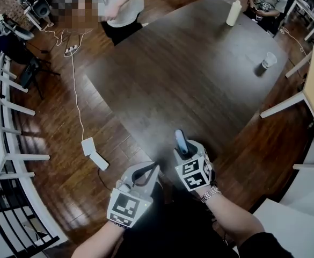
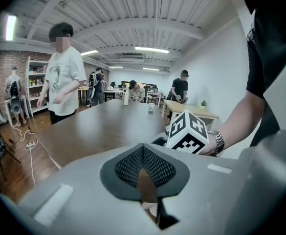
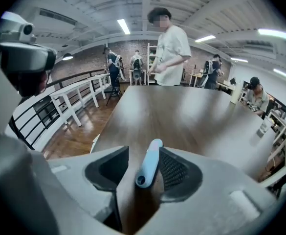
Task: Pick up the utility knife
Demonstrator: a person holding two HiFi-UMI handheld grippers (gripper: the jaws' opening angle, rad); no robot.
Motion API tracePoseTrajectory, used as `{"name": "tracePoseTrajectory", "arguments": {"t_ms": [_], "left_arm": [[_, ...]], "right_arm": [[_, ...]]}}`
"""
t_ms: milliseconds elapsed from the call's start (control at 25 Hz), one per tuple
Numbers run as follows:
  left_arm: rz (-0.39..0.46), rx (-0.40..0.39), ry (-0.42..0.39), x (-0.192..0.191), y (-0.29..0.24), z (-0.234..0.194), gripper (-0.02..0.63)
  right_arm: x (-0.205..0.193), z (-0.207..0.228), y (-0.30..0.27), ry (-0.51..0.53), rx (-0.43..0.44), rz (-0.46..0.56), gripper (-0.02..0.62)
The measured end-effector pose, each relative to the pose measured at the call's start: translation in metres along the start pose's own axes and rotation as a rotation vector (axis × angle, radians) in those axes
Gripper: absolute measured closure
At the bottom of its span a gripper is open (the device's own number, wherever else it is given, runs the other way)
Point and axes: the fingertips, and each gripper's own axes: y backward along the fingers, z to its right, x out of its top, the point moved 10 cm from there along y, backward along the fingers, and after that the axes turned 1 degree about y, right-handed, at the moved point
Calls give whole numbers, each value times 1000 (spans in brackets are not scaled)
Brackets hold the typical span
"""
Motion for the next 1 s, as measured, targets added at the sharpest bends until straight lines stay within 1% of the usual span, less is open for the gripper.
{"name": "tracePoseTrajectory", "arguments": {"t_ms": [160, 280, 600, 800, 880, 1000], "left_arm": [[-10, -33, 4, -1, -6, -14, 589], [-25, -48, 7, -4, -6, -19, 589], [-33, -44, 12, -3, -12, -30, 589], [-34, -43, 15, -4, -14, -32, 589], [-32, -42, 16, -2, -15, -33, 589], [-30, -40, 17, 1, -17, -33, 589]], "right_arm": [[-2, 8, -23, -34, -32, -53, 414], [-6, 11, -34, -59, -35, -87, 414], [-15, 15, -46, -82, -23, -142, 416], [-14, 11, -49, -78, -8, -138, 448], [-13, 11, -48, -82, 0, -147, 472], [-11, 14, -48, -81, 8, -150, 479]]}}
